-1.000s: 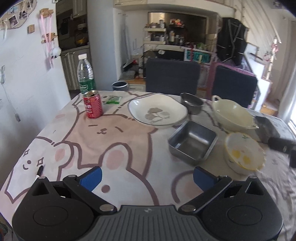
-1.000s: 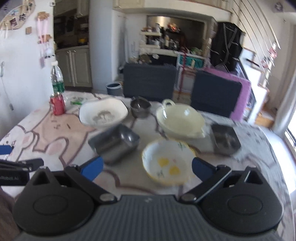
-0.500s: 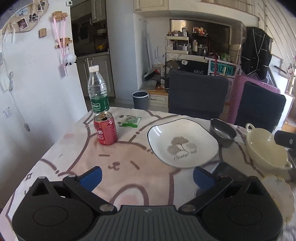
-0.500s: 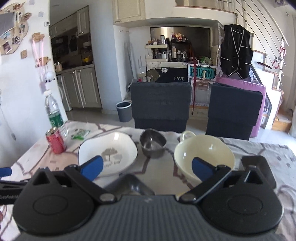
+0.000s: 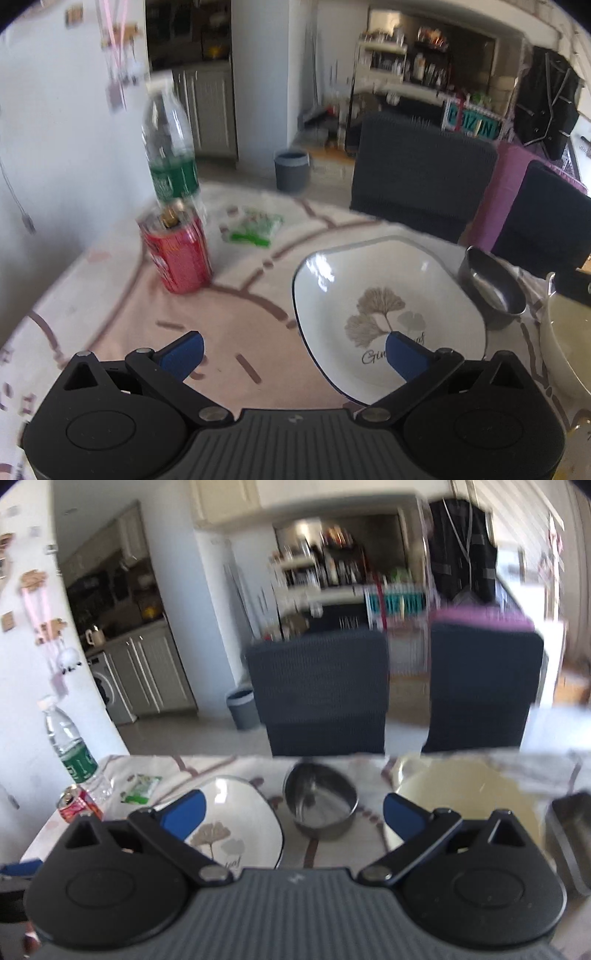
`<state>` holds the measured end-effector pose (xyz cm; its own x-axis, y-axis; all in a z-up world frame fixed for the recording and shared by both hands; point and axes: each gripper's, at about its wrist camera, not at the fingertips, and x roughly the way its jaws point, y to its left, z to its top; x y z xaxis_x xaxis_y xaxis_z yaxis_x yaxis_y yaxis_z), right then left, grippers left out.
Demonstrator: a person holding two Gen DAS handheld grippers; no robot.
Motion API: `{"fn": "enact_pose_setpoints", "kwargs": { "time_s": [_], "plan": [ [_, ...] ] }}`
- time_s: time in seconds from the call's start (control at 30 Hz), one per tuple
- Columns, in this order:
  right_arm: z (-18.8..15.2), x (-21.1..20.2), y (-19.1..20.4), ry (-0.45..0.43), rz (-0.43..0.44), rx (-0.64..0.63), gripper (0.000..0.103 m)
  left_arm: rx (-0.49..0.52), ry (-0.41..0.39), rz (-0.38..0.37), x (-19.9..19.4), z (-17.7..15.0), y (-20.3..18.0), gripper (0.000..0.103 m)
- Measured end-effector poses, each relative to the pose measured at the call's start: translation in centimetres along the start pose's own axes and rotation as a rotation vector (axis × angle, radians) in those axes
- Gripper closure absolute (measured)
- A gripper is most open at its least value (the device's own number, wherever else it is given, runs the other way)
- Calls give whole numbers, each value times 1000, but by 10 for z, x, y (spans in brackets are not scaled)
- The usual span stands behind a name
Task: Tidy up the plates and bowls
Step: 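Move both grippers toward the white ginkgo-print plate rim, then close the right gripper on the plate rim while the left gripper closes on the rim beside it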
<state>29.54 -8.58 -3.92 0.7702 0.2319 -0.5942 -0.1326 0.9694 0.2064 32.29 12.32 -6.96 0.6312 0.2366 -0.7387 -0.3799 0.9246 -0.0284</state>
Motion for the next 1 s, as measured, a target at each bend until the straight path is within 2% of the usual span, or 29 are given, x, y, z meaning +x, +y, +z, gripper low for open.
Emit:
{"fn": "enact_pose_setpoints", "kwargs": {
  "time_s": [0.17,0.23,0.3,0.33,0.4,0.47,0.53,0.57,0.6,0.63,0.77,0.9,1.0],
  "plan": [
    [-2,48,-17,162,-2,156,2,-65,48,-29,28,2,10,0],
    [-4,65,-21,204,-4,179,14,-71,66,-32,35,1,12,0],
    [-6,78,-22,240,25,193,32,-96,102,-37,44,0,18,1],
    [-7,85,-24,259,44,207,36,-110,113,-46,47,-1,22,1],
    [-9,98,-26,294,40,229,52,-132,123,-70,53,-2,28,3],
    [-10,111,-28,325,19,251,59,-145,127,-99,55,-2,35,5],
    [-12,115,-28,340,26,258,69,-143,125,-144,57,-2,39,7],
    [-14,116,-25,344,44,255,77,-135,122,-162,58,-3,41,8],
    [-14,116,-23,342,58,248,91,-126,121,-172,59,-2,41,9],
    [-13,114,-18,337,70,228,94,-121,117,-177,59,-2,43,11],
    [-17,108,9,327,11,82,92,-151,97,-231,59,0,52,11],
    [-22,102,20,355,51,57,91,-215,71,-313,58,-4,68,11],
    [-28,95,41,357,75,-33,89,-215,84,-317,59,-2,72,17]
  ]
}}
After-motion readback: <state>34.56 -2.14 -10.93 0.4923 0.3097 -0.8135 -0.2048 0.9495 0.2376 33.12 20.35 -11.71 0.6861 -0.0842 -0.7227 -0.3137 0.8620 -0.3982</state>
